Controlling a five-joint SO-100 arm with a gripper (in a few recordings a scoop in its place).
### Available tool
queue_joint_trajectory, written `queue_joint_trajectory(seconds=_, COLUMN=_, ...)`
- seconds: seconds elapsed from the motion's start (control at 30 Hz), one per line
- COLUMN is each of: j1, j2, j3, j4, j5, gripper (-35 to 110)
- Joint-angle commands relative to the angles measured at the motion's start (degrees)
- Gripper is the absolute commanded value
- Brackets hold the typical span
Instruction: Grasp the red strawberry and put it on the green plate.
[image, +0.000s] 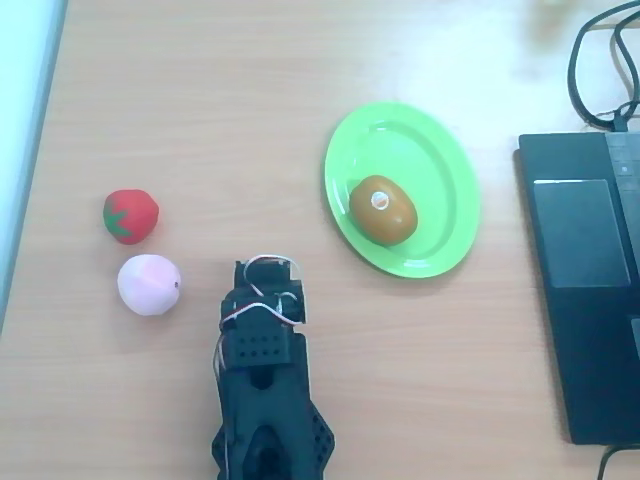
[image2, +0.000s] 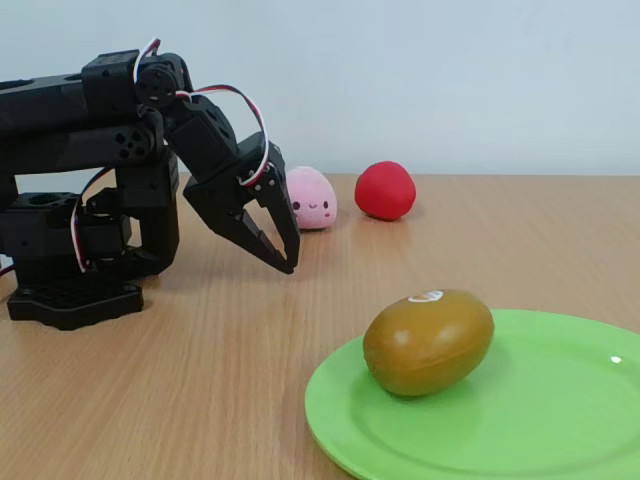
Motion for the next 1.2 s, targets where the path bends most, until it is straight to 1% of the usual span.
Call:
queue_joint_trajectory(seconds=0.0, j1=-2.1, j2=1.3, j3=0.0, j4=-0.4, j5=-2.8, gripper=-8)
queue_joint_trajectory(seconds=0.5, j1=-2.1, j2=1.3, j3=-0.8, j4=-0.4, j5=-3.7, gripper=-8)
queue_joint_trajectory(seconds=0.63, j1=-2.4, j2=-2.6, j3=-5.3, j4=-0.4, j5=-3.5, gripper=-8)
queue_joint_trajectory(seconds=0.73, j1=-3.3, j2=-12.7, j3=-16.5, j4=-0.5, j5=-4.9, gripper=-8)
queue_joint_trajectory(seconds=0.9, j1=-4.8, j2=-32.1, j3=-41.8, j4=-0.5, j5=-8.6, gripper=-8)
queue_joint_trajectory(seconds=1.03, j1=-7.5, j2=-44.1, j3=-60.9, j4=-0.1, j5=-8.6, gripper=-8)
queue_joint_trajectory(seconds=1.17, j1=-9.3, j2=-57.0, j3=-78.5, j4=3.9, j5=-5.1, gripper=-8)
